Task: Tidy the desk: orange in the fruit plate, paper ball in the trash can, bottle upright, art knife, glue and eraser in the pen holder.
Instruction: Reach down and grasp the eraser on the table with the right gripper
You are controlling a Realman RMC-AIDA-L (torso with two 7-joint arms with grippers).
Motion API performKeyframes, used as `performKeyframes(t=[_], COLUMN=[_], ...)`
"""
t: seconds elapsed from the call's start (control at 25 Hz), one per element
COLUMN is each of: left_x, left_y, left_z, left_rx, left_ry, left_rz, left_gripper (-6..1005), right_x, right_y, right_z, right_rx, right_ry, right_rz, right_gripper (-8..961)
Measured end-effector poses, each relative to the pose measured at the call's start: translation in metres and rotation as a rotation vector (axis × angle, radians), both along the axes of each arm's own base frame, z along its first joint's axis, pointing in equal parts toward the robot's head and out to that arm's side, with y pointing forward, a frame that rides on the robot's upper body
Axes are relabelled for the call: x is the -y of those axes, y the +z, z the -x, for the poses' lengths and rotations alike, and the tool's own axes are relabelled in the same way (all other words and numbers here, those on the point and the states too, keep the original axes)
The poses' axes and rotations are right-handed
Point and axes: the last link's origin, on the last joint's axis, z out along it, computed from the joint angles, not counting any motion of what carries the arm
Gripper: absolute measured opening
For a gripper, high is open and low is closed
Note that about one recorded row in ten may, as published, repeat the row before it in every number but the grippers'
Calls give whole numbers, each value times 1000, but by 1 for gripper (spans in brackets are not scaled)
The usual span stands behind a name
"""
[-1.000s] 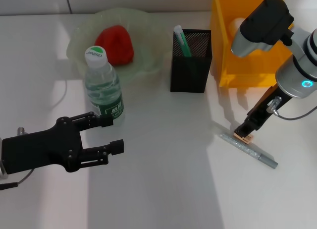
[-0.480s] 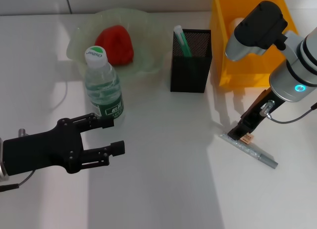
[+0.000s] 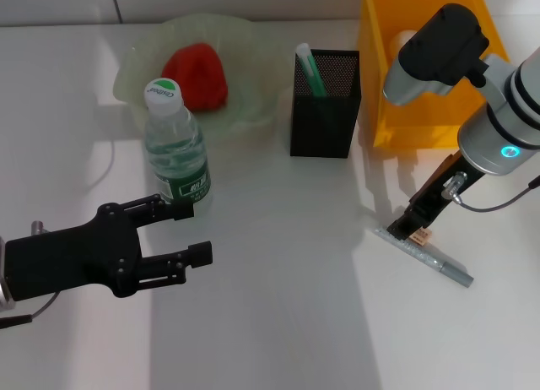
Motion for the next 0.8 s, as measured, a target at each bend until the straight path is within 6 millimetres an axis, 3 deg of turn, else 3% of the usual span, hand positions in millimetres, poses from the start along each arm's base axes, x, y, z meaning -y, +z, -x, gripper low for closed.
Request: performKeyframes(t=[0.8], left_x=[1], left_y=[-2], left_z=[0], left_rx=[3], left_ry=[3], left_rz=[6], left_gripper=[787], right_x=[0], right_y=[5], right_z=[0], right_rx=[2], right_ry=[0], right_rz=[-21], right_gripper=[607])
